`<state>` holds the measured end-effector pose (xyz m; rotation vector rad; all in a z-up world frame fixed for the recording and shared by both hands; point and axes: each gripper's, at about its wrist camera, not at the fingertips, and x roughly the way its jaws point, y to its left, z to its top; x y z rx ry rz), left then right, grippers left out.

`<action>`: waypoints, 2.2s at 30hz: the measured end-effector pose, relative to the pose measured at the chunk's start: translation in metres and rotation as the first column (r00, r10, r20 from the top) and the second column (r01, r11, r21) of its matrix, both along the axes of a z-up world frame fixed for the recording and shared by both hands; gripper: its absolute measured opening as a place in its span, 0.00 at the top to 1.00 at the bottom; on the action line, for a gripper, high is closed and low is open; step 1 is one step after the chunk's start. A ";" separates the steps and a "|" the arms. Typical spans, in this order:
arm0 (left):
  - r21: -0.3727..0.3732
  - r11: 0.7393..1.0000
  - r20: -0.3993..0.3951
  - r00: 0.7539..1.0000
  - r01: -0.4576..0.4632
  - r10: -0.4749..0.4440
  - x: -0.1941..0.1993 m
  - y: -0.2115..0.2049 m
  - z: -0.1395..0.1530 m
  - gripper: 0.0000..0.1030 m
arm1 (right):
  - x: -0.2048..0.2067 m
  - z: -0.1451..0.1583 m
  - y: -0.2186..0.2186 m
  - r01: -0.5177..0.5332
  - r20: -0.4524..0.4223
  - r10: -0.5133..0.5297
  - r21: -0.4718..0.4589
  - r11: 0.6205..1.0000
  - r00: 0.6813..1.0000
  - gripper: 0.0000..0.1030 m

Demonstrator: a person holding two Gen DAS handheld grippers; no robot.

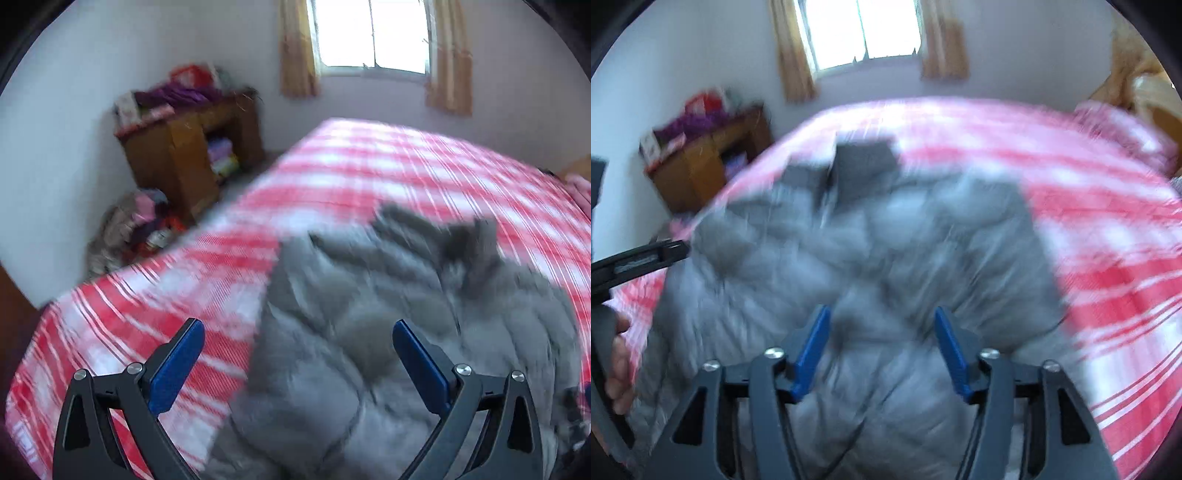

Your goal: Fold large clothes

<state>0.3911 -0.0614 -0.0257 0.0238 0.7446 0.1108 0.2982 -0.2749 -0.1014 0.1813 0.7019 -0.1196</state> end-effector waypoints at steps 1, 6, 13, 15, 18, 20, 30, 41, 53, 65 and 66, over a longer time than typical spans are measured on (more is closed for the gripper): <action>0.001 0.999 0.013 0.999 -0.046 0.046 0.012 0.003 0.003 0.01 | 0.003 0.013 -0.010 0.055 0.036 -0.055 -0.010 0.998 0.998 0.34; -0.043 0.975 -0.113 0.971 -0.217 0.211 0.067 0.015 -0.038 0.01 | 0.048 0.024 -0.069 0.327 0.025 -0.329 0.046 0.944 0.944 0.20; -0.015 0.977 -0.227 0.952 -0.213 0.204 0.094 -0.005 -0.108 0.01 | 0.104 -0.042 -0.094 0.366 -0.112 -0.360 0.045 0.929 0.926 0.20; 0.004 0.981 -0.216 0.958 -0.193 0.189 0.093 -0.012 -0.113 0.01 | 0.103 -0.053 -0.097 0.371 -0.129 -0.362 0.051 0.927 0.923 0.20; 0.016 0.980 -0.192 0.962 -0.196 0.195 0.089 -0.015 -0.117 0.01 | 0.105 -0.060 -0.100 0.363 -0.140 -0.353 0.056 0.930 0.925 0.18; 0.022 0.980 -0.186 0.962 -0.200 0.201 0.087 -0.016 -0.118 0.01 | 0.106 -0.063 -0.099 0.362 -0.144 -0.352 0.051 0.931 0.925 0.17; 0.085 0.976 -0.167 0.963 -0.201 0.213 0.092 -0.028 -0.119 0.01 | 0.110 -0.065 -0.091 0.347 -0.158 -0.338 0.034 0.937 0.928 0.12; -0.132 0.989 -0.124 0.991 -0.063 0.047 0.106 -0.004 -0.025 0.01 | 0.100 -0.023 -0.102 0.309 -0.131 -0.299 0.061 0.949 0.945 0.02; -0.205 0.979 -0.230 0.970 0.024 -0.072 0.227 -0.068 -0.036 0.01 | 0.209 0.028 -0.087 0.181 -0.102 -0.169 0.128 0.975 0.980 0.00; -0.230 0.950 -0.278 0.921 0.211 -0.272 0.248 -0.095 -0.075 0.74 | 0.281 -0.003 -0.066 0.079 -0.186 -0.053 0.134 0.988 0.981 0.24; -0.227 0.947 -0.263 0.922 0.226 -0.283 0.241 -0.094 -0.071 0.85 | 0.280 -0.006 -0.065 0.054 -0.198 -0.026 0.137 0.989 0.980 0.46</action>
